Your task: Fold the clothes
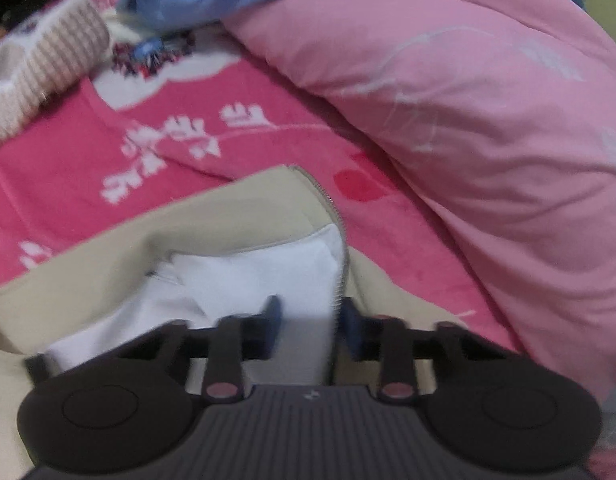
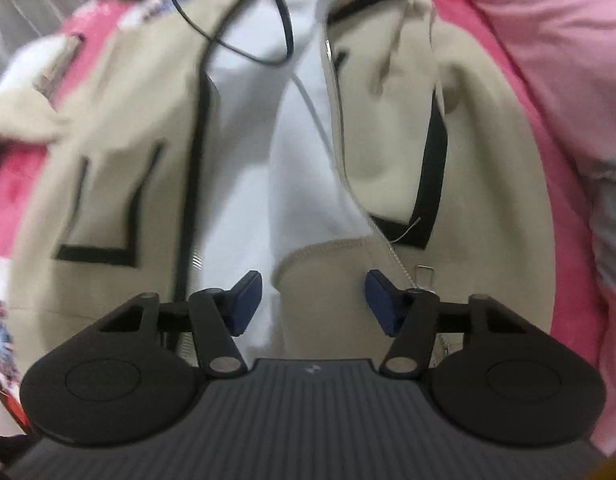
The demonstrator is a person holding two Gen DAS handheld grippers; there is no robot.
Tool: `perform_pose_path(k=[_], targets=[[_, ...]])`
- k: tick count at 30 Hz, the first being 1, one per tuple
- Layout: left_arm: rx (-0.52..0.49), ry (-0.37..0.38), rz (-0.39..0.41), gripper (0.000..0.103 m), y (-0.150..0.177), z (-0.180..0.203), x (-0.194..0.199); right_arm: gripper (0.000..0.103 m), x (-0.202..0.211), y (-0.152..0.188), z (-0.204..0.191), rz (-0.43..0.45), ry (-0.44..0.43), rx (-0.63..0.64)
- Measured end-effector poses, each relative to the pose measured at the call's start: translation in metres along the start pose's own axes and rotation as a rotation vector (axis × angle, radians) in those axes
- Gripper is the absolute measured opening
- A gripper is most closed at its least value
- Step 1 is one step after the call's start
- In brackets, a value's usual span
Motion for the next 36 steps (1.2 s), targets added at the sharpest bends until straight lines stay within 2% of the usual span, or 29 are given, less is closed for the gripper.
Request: perform_pose_path(k=[1,2,5,10,14,16,18,20,22,23,24,25,26,27,28,29,32,36], targets=[[0.019,0.011,-0.001,0.007,0.000,-0.002,0.002,0.042,-0.005,0.001,0.003,-0.009,0.003,-0.013],[0.039,0.022,-0.002,0.004,0.001,-0.005,0.004,0.029,-0.005,0.001,0.006,-0.011,0.005,-0.022],[0.150,0.058,0.022,0.004,0.000,-0.022,0.029,0.006,0.011,0.000,0.013,0.012,0.009,-0.029],[0.377,0.172,0.119,0.003,0.011,-0.070,0.101,0.005,0.059,-0.006,0.028,0.070,0.022,-0.021],[0.514,0.187,0.200,0.004,0.050,-0.118,0.154,0.005,0.107,-0.007,0.018,0.111,0.001,0.098],[0.562,0.140,0.196,0.004,0.081,-0.142,0.162,0.005,0.109,-0.001,0.006,0.099,0.002,0.192],[0.572,0.069,0.139,0.007,0.114,-0.160,0.150,0.006,0.090,0.009,-0.008,0.061,-0.021,0.213],[0.548,-0.034,0.031,0.016,0.141,-0.172,0.131,0.010,0.063,0.023,-0.015,-0.013,-0.054,0.178],[0.532,-0.086,-0.048,0.020,0.157,-0.179,0.122,0.013,0.034,0.038,-0.017,-0.131,-0.090,0.114],[0.523,-0.089,-0.048,0.021,0.160,-0.179,0.125,0.013,0.031,0.042,-0.016,-0.160,-0.086,0.089],[0.510,-0.082,-0.040,0.027,0.161,-0.178,0.130,0.013,0.037,0.041,-0.013,-0.148,-0.084,0.060],[0.491,-0.064,-0.026,0.040,0.160,-0.175,0.137,0.020,0.047,0.039,-0.008,-0.124,-0.092,0.022],[0.472,-0.048,-0.019,0.044,0.160,-0.172,0.143,0.030,0.057,0.037,0.000,-0.096,-0.103,-0.027],[0.455,-0.034,-0.018,0.047,0.160,-0.167,0.148,0.036,0.069,0.034,0.009,-0.065,-0.118,-0.093],[0.443,-0.020,-0.030,0.047,0.162,-0.161,0.151,0.049,0.077,0.033,0.018,-0.039,-0.122,-0.146],[0.436,-0.001,-0.047,0.047,0.165,-0.155,0.152,0.058,0.081,0.033,0.025,-0.019,-0.110,-0.184],[0.415,0.057,-0.115,0.048,0.179,-0.133,0.150,0.059,0.082,0.031,0.044,0.015,-0.050,-0.262],[0.418,0.122,-0.239,0.050,0.205,-0.103,0.133,0.060,0.060,0.039,0.066,-0.011,0.003,-0.390]])
Point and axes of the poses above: each gripper's, at about its wrist camera, not at the fingertips, and x roughly against the way its jaws point, z to its right, y to its underside, the point moved 2 cm from there along -x, roughly the way its jaws point, and after that the axes turned 8 degrees about z, right-handed, at the moved point
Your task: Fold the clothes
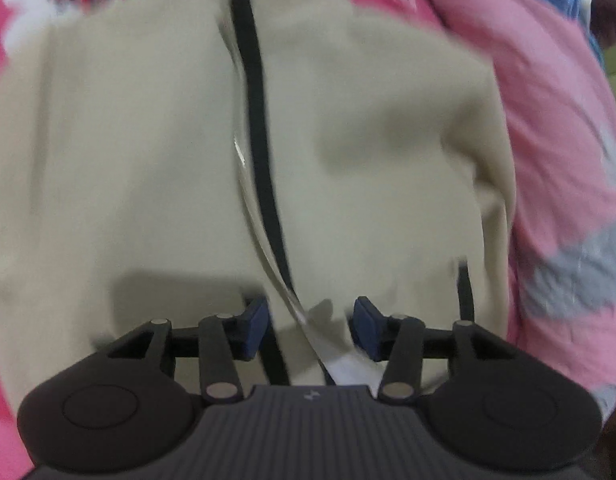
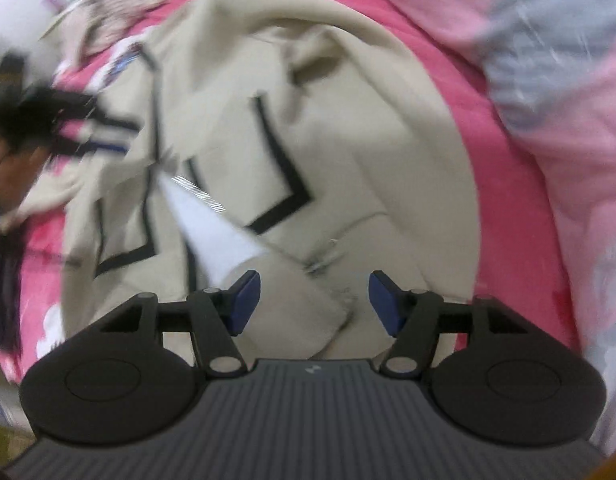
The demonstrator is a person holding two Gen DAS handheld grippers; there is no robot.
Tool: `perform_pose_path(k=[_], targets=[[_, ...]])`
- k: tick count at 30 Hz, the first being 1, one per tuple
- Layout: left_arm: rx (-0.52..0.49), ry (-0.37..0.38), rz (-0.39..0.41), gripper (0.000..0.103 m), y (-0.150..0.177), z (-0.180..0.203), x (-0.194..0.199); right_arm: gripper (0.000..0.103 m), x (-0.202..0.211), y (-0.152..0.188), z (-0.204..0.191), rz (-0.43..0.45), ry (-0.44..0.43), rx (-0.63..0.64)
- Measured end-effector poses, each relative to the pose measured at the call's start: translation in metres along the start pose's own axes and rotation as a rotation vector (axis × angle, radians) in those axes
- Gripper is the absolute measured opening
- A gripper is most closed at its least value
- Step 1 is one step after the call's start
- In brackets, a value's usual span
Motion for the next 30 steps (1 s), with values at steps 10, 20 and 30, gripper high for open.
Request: perform_pose_path(k=[10,20,30], targets=[[0.039,-0.005,-0.055,0.045,0.025,0.012,-0.028,0.006,0.025,0.033,-0.044,0.060,-0.117,0.180],[-0.131,-0.158,-0.035,0.039,0.044,0.009,-0.002,0.023,-0.006,0.135,-0.099,-0.155,-0.114,0.636],[-0.632,-0.093,0.088,0.049,0.095,0.119,0.021,0.044,0.064,0.083,0.050,0.084,0.089,-0.209]])
Point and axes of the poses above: each gripper's, at about its wrist camera, not at the fingertips, and x roughly against the way its jaws point, z to its right, y to its underside, the point moved 2 cm from there along -x, roughly the way its jaws point, and after that the axes turned 8 degrees about z, right-handed, at the moved point
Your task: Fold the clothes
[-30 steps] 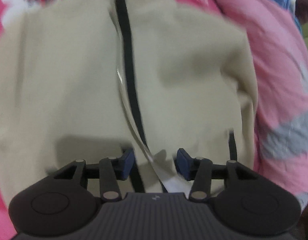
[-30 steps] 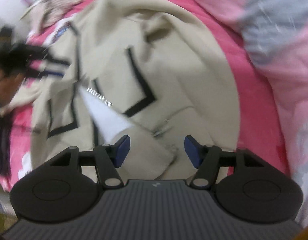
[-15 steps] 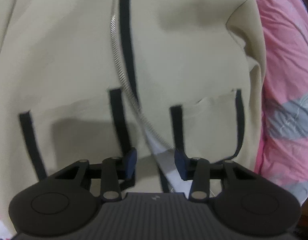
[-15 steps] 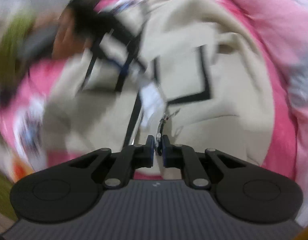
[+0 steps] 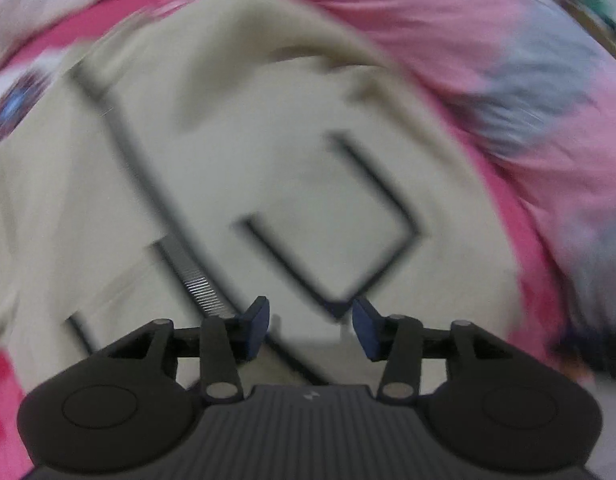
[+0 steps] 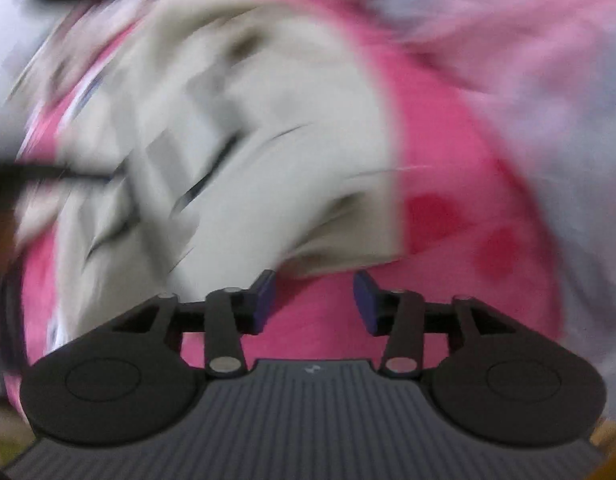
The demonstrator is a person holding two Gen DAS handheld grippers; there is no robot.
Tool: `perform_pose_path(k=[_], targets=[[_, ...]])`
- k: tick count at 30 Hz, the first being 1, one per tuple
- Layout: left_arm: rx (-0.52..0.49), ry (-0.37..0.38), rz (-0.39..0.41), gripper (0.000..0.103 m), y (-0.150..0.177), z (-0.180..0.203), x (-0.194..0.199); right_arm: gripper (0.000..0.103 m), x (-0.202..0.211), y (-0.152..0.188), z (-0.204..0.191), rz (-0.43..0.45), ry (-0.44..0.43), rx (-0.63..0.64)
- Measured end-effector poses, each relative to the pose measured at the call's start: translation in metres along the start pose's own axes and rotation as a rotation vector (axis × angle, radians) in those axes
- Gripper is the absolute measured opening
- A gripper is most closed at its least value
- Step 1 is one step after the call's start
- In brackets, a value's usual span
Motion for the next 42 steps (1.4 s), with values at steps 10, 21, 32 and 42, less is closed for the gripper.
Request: perform_pose_path(k=[10,21,32,42], targets=[[-0.315,0.059,-0.142,0.054,0.072,0.126,-0.029,0.011,-0.098,-0.014,0.032,-0.230,-0.078,0.035],[-0.380,-0.050,-0.272,0.055,0.104,0.138,-0.055,0.005,0.038,-0.159,-0.029,0.018,0.034,0.814],[-0.380,-0.074,-0.294,0.056,0.106,0.136,-0.064,0.005,0.087,-0.341,-0.081,0.136,0.097,1.397],[-0.420,-0.067,-0.334,0.057,0.116,0.127,-0.065,0.024,0.043,-0.365,-0.008,0.223,0.426,1.349]])
Point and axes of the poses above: each gripper's, at about its wrist camera, not at the fingertips, and x roughly against the way its jaws point, z to its right, y to its underside, the point moved 2 cm from there along -x, roughly the way its jaws point, and after that the axes turned 8 degrees about z, right-handed, at the moved point
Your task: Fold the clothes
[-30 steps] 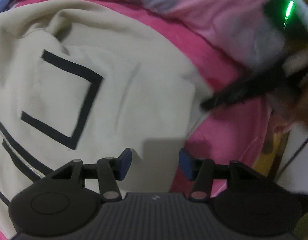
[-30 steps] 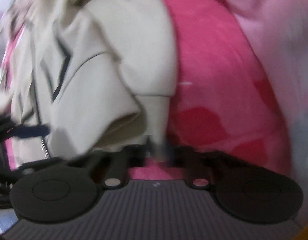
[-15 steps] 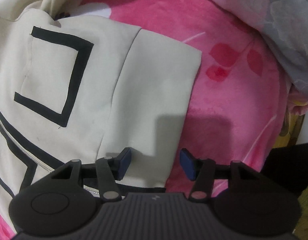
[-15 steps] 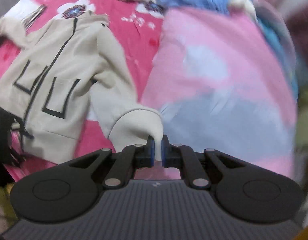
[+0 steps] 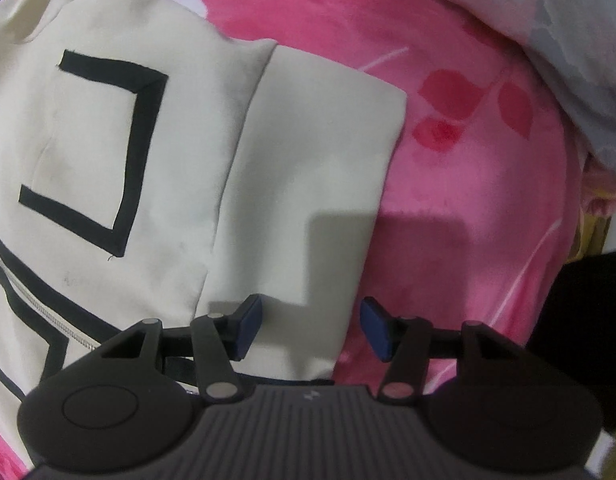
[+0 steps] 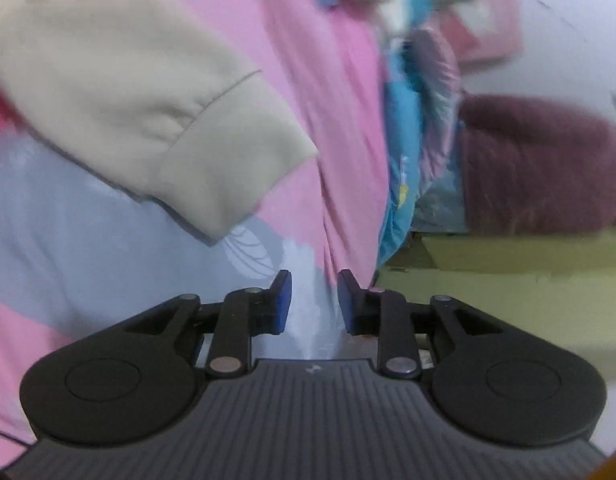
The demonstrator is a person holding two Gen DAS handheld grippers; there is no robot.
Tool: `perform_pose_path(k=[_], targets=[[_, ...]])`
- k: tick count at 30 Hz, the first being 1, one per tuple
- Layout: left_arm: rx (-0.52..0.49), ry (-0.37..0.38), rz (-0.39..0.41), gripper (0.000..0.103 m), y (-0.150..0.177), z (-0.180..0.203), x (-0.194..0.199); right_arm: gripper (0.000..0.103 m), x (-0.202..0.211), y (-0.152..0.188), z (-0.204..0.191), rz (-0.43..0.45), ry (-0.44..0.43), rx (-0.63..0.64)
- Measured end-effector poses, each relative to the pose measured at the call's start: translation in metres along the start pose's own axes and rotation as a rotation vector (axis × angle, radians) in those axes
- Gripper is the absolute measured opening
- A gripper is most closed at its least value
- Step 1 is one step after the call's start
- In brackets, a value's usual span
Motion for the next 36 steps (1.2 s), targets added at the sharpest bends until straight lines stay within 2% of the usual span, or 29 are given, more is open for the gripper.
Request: perform_pose_path(k=[2,3,5,6,8,10,14,18,19,21,22,27,30,32,36], targets=[[-0.010,0.005,-0.010,0.057,0.005,-0.001,0.000,0.030,0.048,0.004,0.001,0.169,-0.194,-0.257],[-0.013,0.007,-0.014,0.057,0.007,-0.002,0.001,0.034,0.065,0.009,-0.005,0.243,-0.320,-0.386],[-0.014,0.009,-0.024,0.057,0.012,-0.004,0.003,0.050,0.078,0.019,-0.029,0.318,-0.561,-0.600],[-0.013,0.009,-0.029,0.057,0.015,-0.005,0.004,0.050,0.070,0.020,-0.053,0.302,-0.671,-0.668],[-0.005,0.002,-0.035,0.057,0.020,-0.008,0.008,0.051,0.044,0.020,-0.114,0.212,-0.839,-0.729],[0.016,-0.013,-0.032,0.057,0.025,-0.011,0.014,0.050,0.012,0.022,-0.190,0.084,-0.939,-0.717],[0.077,-0.048,-0.011,0.057,0.040,-0.018,0.027,0.048,-0.030,0.041,-0.310,-0.145,-0.991,-0.673],[0.126,-0.080,-0.009,0.057,0.059,-0.024,0.030,0.048,-0.039,0.054,-0.352,-0.186,-0.969,-0.732],[0.137,-0.085,-0.022,0.056,0.065,-0.025,0.029,0.045,-0.039,0.056,-0.358,-0.186,-0.955,-0.738],[0.168,-0.093,-0.043,0.054,0.075,-0.028,0.026,0.016,-0.034,0.054,-0.362,-0.185,-0.946,-0.755],[0.186,-0.095,-0.046,0.053,0.079,-0.030,0.027,0.005,-0.029,0.051,-0.359,-0.186,-0.966,-0.766],[0.240,-0.084,-0.005,0.053,0.101,-0.032,0.043,0.004,0.010,0.043,-0.318,-0.133,-1.034,-0.845],[0.239,-0.083,-0.009,0.053,0.114,-0.030,0.048,0.004,-0.001,0.065,-0.323,-0.254,-0.980,-0.860],[0.236,-0.089,-0.010,0.053,0.124,-0.029,0.053,0.004,-0.018,0.079,-0.332,-0.339,-0.959,-0.917],[0.250,-0.115,0.030,0.054,0.139,-0.036,0.069,0.008,-0.029,0.077,-0.337,-0.384,-0.960,-1.007]])
Point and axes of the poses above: each gripper's, at about its wrist camera, not at the fingertips, and x roughly against the way its jaws point, z to its right, y to its underside, the point moved 2 cm from there along -x, roughly the way its jaws point, and after that the axes turned 8 degrees about z, right-handed, at the moved point
